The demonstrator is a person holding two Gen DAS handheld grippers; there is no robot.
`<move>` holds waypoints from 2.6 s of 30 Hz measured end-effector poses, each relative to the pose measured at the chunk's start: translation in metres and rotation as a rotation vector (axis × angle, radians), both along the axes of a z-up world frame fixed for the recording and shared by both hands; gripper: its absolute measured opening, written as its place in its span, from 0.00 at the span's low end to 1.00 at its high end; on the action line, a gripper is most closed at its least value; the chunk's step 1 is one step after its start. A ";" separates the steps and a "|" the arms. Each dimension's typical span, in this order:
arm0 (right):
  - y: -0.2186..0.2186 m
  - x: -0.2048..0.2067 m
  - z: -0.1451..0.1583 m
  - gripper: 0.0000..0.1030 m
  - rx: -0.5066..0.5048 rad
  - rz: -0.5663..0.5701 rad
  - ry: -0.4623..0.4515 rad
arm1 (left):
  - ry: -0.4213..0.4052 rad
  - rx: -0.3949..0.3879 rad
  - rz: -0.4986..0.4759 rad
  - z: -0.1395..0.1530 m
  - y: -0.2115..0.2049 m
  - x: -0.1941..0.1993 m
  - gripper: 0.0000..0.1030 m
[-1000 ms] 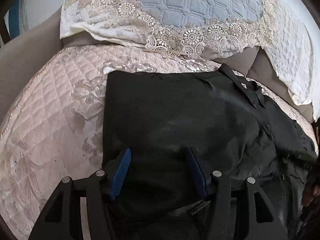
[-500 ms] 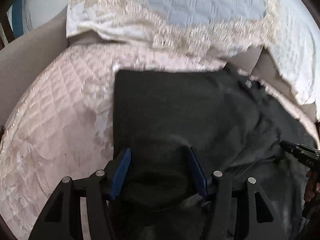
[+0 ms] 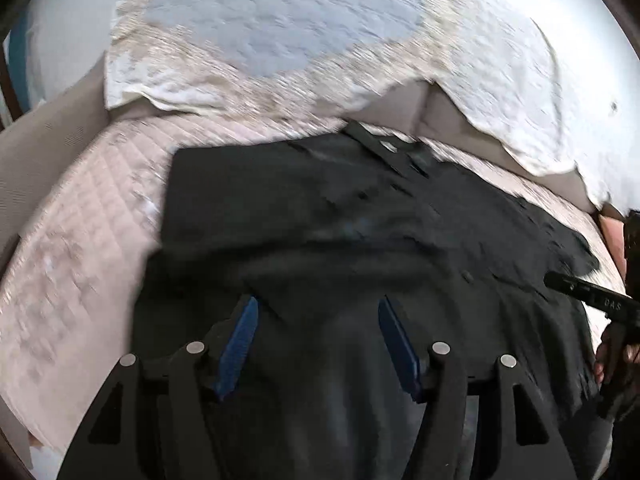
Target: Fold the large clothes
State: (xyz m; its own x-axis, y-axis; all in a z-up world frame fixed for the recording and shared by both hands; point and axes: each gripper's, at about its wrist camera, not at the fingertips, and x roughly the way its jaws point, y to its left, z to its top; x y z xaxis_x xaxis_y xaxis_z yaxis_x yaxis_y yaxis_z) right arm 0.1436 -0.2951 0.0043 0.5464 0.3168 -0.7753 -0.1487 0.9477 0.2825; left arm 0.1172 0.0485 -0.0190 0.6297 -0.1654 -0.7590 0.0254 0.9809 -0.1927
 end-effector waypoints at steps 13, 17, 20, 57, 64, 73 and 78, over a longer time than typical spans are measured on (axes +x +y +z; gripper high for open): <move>-0.211 -0.021 -0.010 0.54 0.085 -0.484 -0.016 | 0.019 0.041 -0.059 0.001 -0.053 -0.001 0.63; -0.284 -0.011 -0.031 0.54 0.141 -0.657 0.013 | 0.026 0.063 -0.053 -0.004 -0.058 0.008 0.63; -0.329 -0.003 -0.044 0.54 0.163 -0.773 0.023 | 0.042 0.057 -0.033 -0.009 -0.058 0.017 0.63; 0.012 0.112 -0.006 0.11 0.098 0.062 -0.032 | 0.005 -0.018 0.075 -0.007 -0.009 -0.003 0.63; 0.040 0.082 -0.041 0.43 0.147 0.221 0.038 | 0.008 -0.022 0.095 -0.010 0.003 -0.006 0.63; -0.061 0.075 -0.031 0.54 0.276 -0.178 -0.038 | 0.017 -0.048 0.047 -0.016 -0.013 0.001 0.63; -0.069 0.114 -0.067 0.57 0.342 -0.240 0.117 | 0.027 -0.054 0.038 -0.019 -0.016 0.003 0.63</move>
